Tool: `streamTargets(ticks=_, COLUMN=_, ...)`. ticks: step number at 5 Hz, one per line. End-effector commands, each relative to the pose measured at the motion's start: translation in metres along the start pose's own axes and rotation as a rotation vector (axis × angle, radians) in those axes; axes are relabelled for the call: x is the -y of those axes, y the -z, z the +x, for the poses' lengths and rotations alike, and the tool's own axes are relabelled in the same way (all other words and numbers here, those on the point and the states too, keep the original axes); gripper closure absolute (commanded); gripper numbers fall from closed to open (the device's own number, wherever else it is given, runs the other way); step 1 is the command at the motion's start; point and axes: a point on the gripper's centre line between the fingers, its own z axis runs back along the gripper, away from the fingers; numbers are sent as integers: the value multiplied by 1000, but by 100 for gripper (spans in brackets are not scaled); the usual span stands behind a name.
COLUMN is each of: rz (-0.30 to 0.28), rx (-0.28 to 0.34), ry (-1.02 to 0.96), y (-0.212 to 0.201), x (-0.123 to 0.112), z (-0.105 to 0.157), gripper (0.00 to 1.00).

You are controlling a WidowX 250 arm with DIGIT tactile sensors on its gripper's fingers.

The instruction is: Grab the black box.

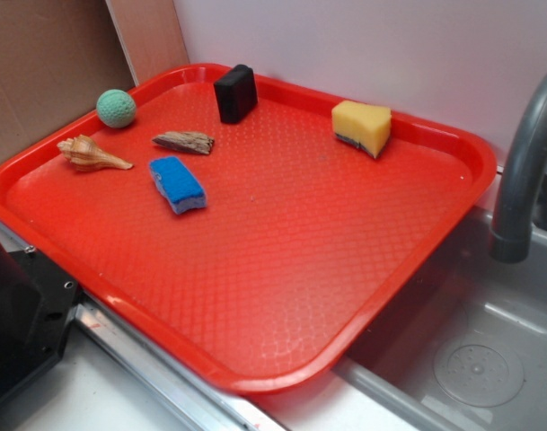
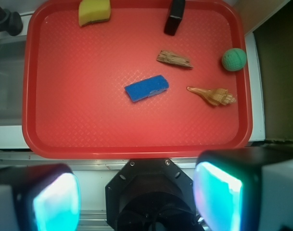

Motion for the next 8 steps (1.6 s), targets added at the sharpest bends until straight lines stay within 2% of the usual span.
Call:
streamTargets(ticks=1, rz=0, rx=0, ry=0, y=0, x=0, z=0, gripper=0)
streamTargets(ticks=2, rz=70, rx=255, ry=-217, y=38, x=-44, z=48, gripper=0)
streamTargets(ticks=3, rz=160, rx=250, ry=-335, y=66, x=-73, z=89, gripper=0)
streamTargets(ticks=6, rz=160, rx=250, ry=-335, y=66, x=-73, z=89, gripper=0)
streamTargets(ticks=7, rz=225, rx=201, ry=-201, y=114, x=-79, z=121, gripper=0)
streamTargets(ticks=8, rz=206, rx=256, ry=-218, y=135, x=-94, z=140, gripper=0)
